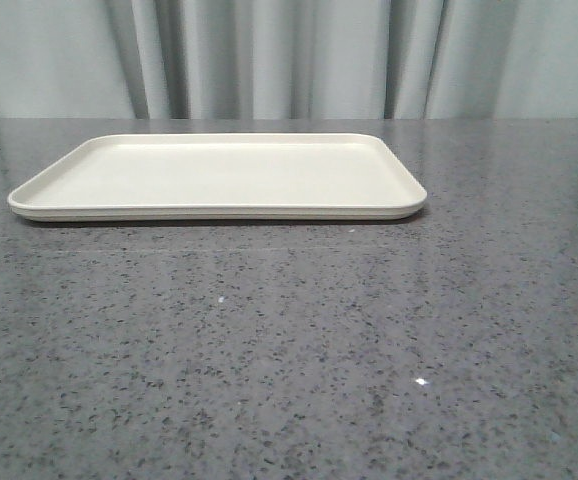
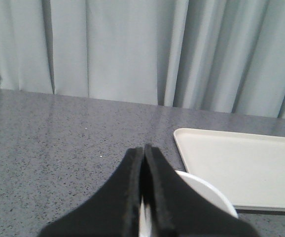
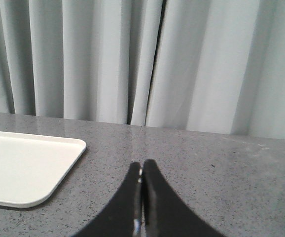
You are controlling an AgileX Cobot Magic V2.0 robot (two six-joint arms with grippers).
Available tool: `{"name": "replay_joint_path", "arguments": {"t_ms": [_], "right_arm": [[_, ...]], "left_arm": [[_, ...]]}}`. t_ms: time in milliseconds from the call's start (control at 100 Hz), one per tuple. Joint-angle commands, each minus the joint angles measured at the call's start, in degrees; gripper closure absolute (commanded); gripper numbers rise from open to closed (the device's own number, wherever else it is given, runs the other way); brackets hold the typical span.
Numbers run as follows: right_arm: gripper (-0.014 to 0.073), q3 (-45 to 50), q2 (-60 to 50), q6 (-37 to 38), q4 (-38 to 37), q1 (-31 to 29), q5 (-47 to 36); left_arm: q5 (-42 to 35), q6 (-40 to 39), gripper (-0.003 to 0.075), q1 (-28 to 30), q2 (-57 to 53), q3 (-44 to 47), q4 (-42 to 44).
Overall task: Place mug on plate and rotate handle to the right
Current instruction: 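Move the left gripper above the white smiley mug's rim, then lower the open left gripper into the mug and grip its rim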
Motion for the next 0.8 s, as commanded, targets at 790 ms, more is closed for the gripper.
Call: {"name": "replay_joint_path", "arguments": {"t_ms": [790], "right_arm": [[0.0659, -39.86, 33.39, 0.04, 0.31, -0.34, 38.87]], "left_arm": [[36.9, -0.59, 0.074, 0.11, 33.0, -38.75, -6.12]]}}
